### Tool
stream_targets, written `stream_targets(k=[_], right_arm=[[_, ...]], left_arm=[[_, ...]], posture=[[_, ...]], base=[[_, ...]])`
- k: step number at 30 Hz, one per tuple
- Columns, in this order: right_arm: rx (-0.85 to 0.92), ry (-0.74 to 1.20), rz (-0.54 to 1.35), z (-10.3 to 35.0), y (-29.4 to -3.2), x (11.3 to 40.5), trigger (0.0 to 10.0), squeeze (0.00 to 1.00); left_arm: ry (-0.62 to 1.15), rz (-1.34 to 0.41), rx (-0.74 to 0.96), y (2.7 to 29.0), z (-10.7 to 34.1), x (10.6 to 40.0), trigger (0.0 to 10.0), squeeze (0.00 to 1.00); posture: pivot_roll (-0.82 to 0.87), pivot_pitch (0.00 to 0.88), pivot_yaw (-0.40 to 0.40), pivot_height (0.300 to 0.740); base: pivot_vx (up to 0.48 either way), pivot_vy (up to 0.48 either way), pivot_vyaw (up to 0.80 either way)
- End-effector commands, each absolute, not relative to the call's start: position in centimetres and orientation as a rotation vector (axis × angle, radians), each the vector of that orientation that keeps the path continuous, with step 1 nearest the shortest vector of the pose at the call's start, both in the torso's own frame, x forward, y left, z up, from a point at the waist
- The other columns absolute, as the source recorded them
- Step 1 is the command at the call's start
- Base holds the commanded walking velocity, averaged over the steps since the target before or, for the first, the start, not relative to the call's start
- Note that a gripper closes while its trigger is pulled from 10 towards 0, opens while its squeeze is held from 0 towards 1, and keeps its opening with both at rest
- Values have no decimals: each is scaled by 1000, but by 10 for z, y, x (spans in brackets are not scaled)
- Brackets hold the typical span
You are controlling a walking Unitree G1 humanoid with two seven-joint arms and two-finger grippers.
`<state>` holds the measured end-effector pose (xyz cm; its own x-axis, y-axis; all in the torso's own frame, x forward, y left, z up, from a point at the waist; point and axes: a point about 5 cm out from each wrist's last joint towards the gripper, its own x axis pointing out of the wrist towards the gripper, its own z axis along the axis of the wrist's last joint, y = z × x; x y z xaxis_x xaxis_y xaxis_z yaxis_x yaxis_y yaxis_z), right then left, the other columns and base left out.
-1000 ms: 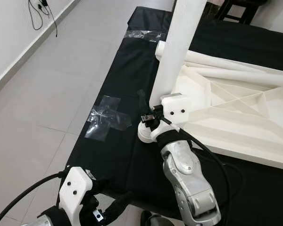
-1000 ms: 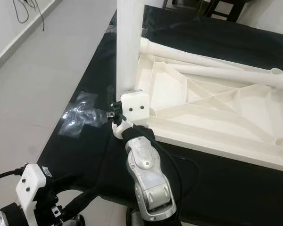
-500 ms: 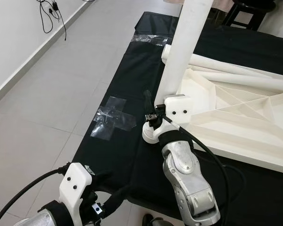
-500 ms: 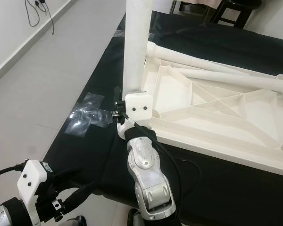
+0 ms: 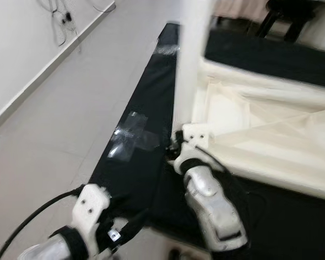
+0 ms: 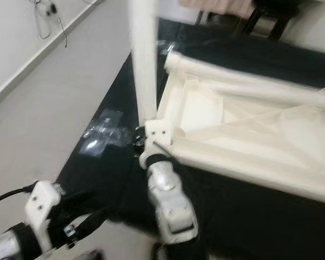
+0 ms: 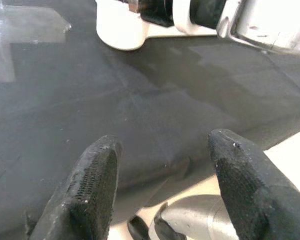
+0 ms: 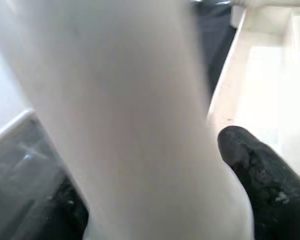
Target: Building children table
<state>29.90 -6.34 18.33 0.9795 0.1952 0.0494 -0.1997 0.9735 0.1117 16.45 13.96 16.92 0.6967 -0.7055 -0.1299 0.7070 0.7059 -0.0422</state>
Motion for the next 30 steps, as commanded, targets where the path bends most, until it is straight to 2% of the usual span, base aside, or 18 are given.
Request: stream_targets(k=[1,2,3,5,8,9,10,12,21,24,27,28,30], right_arm=[[207,37,239,169,-54,297,10000,1000],[198,-36,370,182,-52,305,10000,471],[181,-100,490,195,-53,313,10000,0],[46,-188,606,218,-75,343,10000,0],[35,-190,604,221,-80,349,10000,0],[-6,-178,585,222,-86,357,0,0],[-103,-173,539,228,-96,369,0,0],[-139,-169,519,232,-99,374,0,0],[-145,-160,586,227,-90,375,0,0],[-32,-145,566,213,-91,369,0,0],[-22,-148,566,212,-91,370,0,0],[55,-160,523,207,-98,366,0,0],[80,-164,504,206,-102,364,0,0]], left_arm=[[154,-792,4,139,165,163,10000,0],[151,-790,3,138,164,164,10000,0],[147,-790,3,138,164,165,10000,0],[138,-792,5,136,163,167,10000,0],[137,-792,6,136,162,167,10000,0],[134,-789,7,136,162,167,10000,0],[128,-781,14,135,162,168,10000,0],[125,-774,16,135,162,167,10000,0],[120,-755,19,136,159,170,10000,0],[119,-709,4,141,154,179,10000,0],[117,-701,2,141,154,180,10000,0],[102,-628,-24,148,153,189,10000,0],[95,-595,-40,151,153,193,10000,0]], posture=[[56,256,-47,740],[51,250,-45,740],[50,248,-47,740],[57,236,-62,740],[57,236,-62,740],[60,233,-67,740],[67,226,-78,740],[71,221,-84,740],[85,195,-89,740],[81,162,-90,740],[81,162,-90,740],[69,131,-85,740],[69,131,-85,740]], base=[[0,0,0],[0,0,0],[0,0,0],[0,0,0],[0,0,0],[0,0,0],[0,0,0],[0,0,0],[0,0,0],[0,0,0],[0,0,0],[0,0,0],[0,0,0]])
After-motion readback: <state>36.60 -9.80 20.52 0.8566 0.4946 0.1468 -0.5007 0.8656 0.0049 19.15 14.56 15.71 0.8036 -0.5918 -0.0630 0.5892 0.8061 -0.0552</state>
